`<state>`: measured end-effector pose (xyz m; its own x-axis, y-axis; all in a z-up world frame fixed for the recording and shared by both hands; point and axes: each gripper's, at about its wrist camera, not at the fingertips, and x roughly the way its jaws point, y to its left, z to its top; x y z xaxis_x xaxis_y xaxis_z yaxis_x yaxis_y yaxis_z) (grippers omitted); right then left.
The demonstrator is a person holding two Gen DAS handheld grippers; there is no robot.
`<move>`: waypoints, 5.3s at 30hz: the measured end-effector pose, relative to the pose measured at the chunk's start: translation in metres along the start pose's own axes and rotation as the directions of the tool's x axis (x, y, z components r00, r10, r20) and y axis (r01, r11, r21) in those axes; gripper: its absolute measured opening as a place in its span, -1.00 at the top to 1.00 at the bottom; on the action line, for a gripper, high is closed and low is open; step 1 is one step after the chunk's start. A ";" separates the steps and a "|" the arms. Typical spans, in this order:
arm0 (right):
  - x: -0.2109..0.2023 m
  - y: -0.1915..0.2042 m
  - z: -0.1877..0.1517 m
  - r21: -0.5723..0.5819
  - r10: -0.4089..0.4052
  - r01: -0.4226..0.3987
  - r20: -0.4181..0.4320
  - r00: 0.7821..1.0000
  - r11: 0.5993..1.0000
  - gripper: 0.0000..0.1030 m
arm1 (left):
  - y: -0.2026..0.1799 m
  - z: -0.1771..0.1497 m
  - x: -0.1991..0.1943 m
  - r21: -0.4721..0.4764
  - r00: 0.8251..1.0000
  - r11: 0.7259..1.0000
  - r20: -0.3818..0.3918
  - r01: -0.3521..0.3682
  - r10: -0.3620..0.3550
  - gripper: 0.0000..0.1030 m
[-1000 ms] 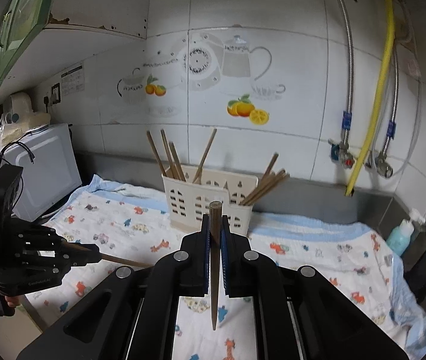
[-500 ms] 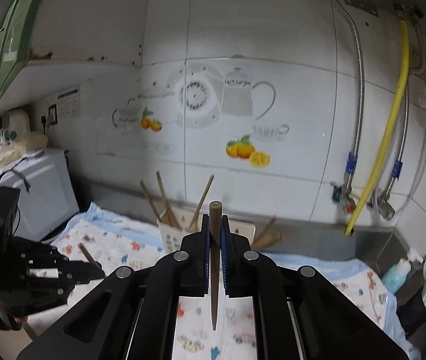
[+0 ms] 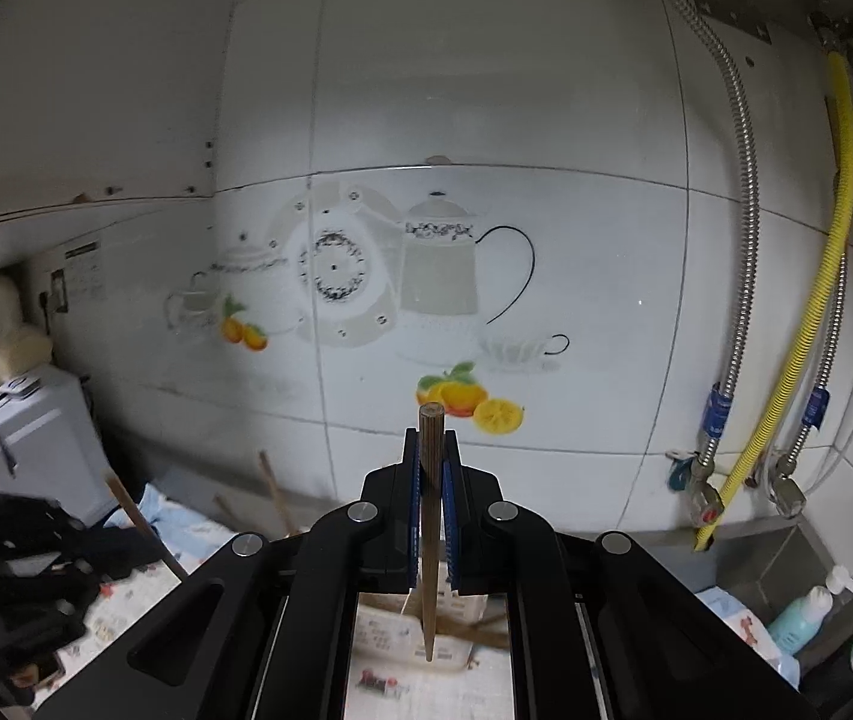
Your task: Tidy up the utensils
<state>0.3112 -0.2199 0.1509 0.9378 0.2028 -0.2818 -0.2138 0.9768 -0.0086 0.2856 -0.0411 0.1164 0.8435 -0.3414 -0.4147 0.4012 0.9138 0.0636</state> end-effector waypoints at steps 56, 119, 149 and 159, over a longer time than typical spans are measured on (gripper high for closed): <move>-0.024 0.009 -0.082 -0.015 -0.037 0.036 -0.130 0.991 0.999 0.00 | 0.015 -0.038 -0.016 -0.101 0.996 0.991 0.013 -0.085 0.087 -0.49; -0.231 0.088 -0.206 0.005 -0.148 0.149 -0.115 0.982 0.989 -0.86 | -0.033 -0.191 -0.179 -0.203 0.983 0.962 -0.048 -0.182 0.176 -0.91; -0.237 0.084 -0.210 0.039 -0.136 0.141 -0.113 0.984 0.989 -0.86 | -0.043 -0.192 -0.183 -0.207 0.986 0.964 -0.043 -0.167 0.162 -0.91; -0.240 0.083 -0.210 0.040 -0.136 0.141 -0.107 0.985 0.989 -0.86 | -0.045 -0.194 -0.181 -0.201 0.986 0.965 -0.050 -0.167 0.160 -0.91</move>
<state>0.0110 -0.2021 0.0168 0.9236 0.0593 -0.3788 -0.0679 0.9976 -0.0094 0.0455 0.0227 0.0132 0.8781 -0.1793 -0.4437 0.1746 0.9833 -0.0519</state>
